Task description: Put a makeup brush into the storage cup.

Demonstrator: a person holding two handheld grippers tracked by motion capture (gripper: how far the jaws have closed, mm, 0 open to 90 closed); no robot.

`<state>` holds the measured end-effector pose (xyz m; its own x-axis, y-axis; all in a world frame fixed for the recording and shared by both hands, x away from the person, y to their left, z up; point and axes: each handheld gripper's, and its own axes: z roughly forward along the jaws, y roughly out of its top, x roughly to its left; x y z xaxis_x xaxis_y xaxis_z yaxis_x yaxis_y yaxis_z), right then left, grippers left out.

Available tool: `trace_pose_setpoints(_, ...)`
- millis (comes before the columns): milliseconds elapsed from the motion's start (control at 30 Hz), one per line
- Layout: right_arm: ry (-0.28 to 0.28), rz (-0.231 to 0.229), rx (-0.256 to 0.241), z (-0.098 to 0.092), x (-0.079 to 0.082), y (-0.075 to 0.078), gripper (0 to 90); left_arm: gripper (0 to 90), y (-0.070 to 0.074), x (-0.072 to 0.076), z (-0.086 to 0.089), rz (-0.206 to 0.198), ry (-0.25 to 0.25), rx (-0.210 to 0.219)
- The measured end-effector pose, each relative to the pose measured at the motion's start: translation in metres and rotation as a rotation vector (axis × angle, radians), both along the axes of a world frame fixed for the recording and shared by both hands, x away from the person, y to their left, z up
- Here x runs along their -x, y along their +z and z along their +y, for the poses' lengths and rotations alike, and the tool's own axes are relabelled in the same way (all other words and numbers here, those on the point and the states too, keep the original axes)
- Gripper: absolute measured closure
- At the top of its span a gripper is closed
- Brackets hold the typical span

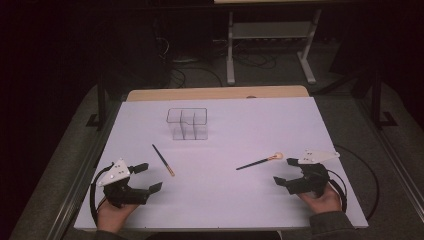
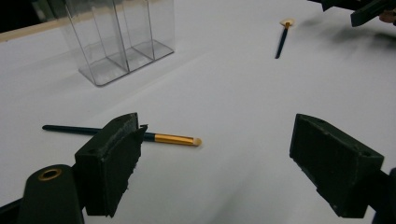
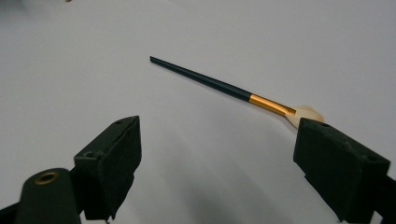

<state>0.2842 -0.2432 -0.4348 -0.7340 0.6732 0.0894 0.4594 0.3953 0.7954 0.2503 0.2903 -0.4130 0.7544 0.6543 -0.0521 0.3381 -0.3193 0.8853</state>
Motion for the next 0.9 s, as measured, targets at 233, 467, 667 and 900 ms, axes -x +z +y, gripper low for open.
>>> trace_pose_setpoints(233,0.0,-0.01,0.003,0.001,0.0,0.001,14.3,15.9,0.0,0.0,0.002,-0.006,0.002,0.0)
trace_pose_setpoints(467,-0.002,-0.031,0.003,0.003,0.002,0.007,14.3,15.9,0.0,0.002,0.001,-0.012,-0.008,-0.006)
trace_pose_setpoints(667,0.01,-0.044,0.012,0.006,0.002,0.011,14.4,15.9,0.0,0.003,0.0,-0.012,-0.007,-0.002)
trace_pose_setpoints(900,0.01,-0.019,0.012,0.012,0.0,0.014,14.1,15.8,0.001,0.004,-0.001,-0.027,-0.009,-0.005)
